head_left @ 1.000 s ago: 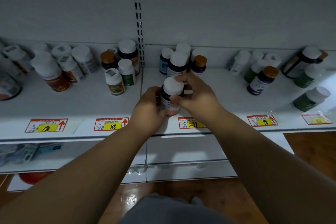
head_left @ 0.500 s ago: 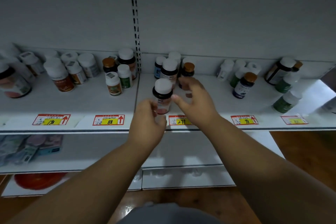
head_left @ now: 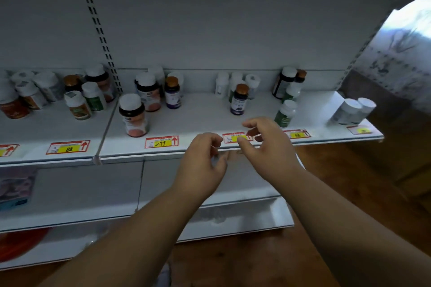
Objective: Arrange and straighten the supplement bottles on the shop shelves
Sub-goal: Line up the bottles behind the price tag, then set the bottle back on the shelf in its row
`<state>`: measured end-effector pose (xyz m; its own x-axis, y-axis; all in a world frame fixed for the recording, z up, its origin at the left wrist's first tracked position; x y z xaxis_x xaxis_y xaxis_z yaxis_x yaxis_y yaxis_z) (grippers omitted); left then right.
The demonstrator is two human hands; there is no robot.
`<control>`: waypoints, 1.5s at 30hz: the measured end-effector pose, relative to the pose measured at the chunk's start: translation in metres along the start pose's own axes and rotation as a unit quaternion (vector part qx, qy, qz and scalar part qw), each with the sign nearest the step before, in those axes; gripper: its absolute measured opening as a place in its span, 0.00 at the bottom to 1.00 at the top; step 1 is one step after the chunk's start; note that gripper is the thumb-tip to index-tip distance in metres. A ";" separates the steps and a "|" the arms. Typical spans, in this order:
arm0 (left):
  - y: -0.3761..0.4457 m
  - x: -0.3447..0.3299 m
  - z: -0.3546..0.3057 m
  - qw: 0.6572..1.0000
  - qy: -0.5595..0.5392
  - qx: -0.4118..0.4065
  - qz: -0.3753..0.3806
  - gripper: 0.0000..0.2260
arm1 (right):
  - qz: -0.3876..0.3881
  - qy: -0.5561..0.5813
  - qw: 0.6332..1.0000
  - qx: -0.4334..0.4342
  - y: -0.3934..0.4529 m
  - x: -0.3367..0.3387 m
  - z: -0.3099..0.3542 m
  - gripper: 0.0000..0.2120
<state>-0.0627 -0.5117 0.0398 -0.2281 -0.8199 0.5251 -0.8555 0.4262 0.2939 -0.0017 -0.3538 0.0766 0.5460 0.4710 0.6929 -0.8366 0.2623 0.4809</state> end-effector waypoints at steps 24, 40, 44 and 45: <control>0.175 -0.151 -0.089 0.992 -0.041 0.022 0.121 0.10 | -0.075 -0.047 0.986 -0.140 0.094 0.088 -0.176 0.09; 0.273 -0.246 -0.103 0.980 0.106 0.088 0.147 0.13 | 0.170 -0.076 0.982 -0.040 0.188 0.065 -0.315 0.11; 0.270 -0.246 -0.105 0.975 0.134 0.085 0.155 0.17 | 0.127 -0.027 0.991 -0.043 0.186 0.071 -0.320 0.10; 0.266 -0.244 -0.108 0.977 0.130 0.077 0.149 0.19 | 0.101 0.014 0.994 -0.047 0.184 0.078 -0.319 0.09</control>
<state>-0.1848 -0.1569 0.0763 -0.3688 -0.5341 0.7607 -0.8336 0.5521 -0.0165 -0.1272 -0.0003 0.0482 0.3670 0.5448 0.7540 -0.9298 0.2382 0.2805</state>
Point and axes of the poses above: each hand's wrist, its own y-axis towards the middle knuckle, its own x-axis out of the back of the hand, z = x × y, the point moved 1 cm from there along y, towards the middle knuckle, and after that the axes turned 6 degrees about x, right-handed, at the moved point
